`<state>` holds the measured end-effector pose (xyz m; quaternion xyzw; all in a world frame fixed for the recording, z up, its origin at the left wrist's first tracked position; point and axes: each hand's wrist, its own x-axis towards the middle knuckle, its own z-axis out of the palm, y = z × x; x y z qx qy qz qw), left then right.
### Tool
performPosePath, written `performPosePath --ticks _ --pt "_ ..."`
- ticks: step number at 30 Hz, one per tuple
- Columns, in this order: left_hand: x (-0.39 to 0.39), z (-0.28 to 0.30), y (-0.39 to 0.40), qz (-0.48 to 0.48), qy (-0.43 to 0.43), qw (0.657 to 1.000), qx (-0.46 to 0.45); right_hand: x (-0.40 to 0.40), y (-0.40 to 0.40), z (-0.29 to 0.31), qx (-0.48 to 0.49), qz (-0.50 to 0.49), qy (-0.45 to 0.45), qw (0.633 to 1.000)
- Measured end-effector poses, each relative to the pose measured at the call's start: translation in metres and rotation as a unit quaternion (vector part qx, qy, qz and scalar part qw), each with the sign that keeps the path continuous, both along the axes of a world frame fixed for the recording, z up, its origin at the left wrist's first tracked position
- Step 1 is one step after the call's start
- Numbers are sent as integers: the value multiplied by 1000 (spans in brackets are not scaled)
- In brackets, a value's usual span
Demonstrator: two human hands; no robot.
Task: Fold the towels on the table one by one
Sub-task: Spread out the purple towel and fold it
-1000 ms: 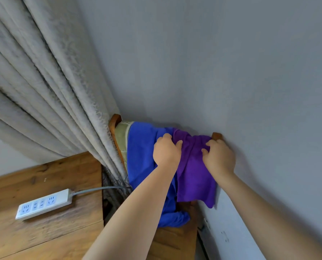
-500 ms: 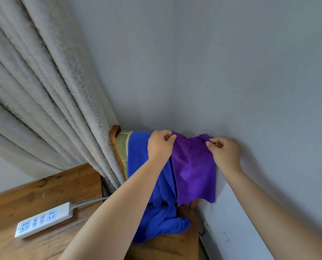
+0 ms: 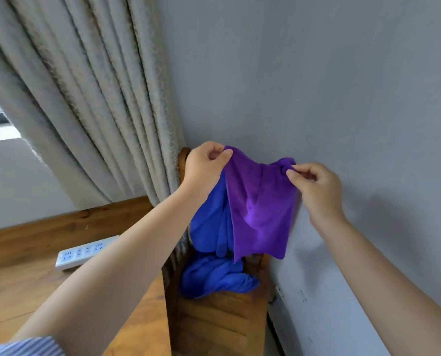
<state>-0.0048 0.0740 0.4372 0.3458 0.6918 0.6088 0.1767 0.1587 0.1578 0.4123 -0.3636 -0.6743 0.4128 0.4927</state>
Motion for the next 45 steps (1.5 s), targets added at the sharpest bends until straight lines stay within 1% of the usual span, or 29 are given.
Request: performPosePath --ticks 3,7,9,11,15,17,20,25,28,30,33,35,38,40,42,44,45 --pt "4 4 -46 38 -4 999 7 0 -23 0 8 46 2 999" --pt "15 -1 -136 119 -30 992 43 -4 -74 -5 24 170 -8 985" --pt "26 -9 -190 162 -47 985 42 -8 -110 -12 14 236 -8 972" --pt "36 -17 -237 202 -59 977 35 -15 -145 -20 -7 284 -15 959" --pt "43 -22 -323 283 -65 957 -1 -36 -214 -29 -98 382 -29 918" --pt "40 -22 -361 320 -69 945 -16 -48 -248 -33 -128 414 -47 900" --pt "33 -26 -417 367 -75 927 -20 -68 -299 -38 -146 443 -64 882" --pt "5 -44 -510 396 -88 913 -30 -110 -374 -48 -182 461 -75 865" --pt "-25 -51 -566 399 -91 911 -60 -142 -423 -48 -205 451 -75 865" --pt "-47 -56 -600 401 -95 908 -79 -164 -460 -49 -206 439 -79 871" --pt "-78 -59 -627 404 -104 905 -84 -190 -495 -47 -203 419 -80 882" --pt "-94 -58 -633 404 -93 904 -104 -206 -504 -43 -198 394 -86 893" --pt "-127 -48 -627 409 -62 905 -98 -236 -506 -31 -180 352 -72 916" --pt "-152 -40 -620 413 -43 906 -78 -257 -504 -21 -152 330 -38 931" --pt "-174 -34 -611 411 -34 909 -55 -273 -502 -17 -99 329 -7 939" --pt "-189 -40 -606 398 -37 915 -60 -277 -503 -25 3 350 9 937" --pt "-198 -48 -603 385 -37 918 -86 -280 -503 -37 69 361 -3 930"
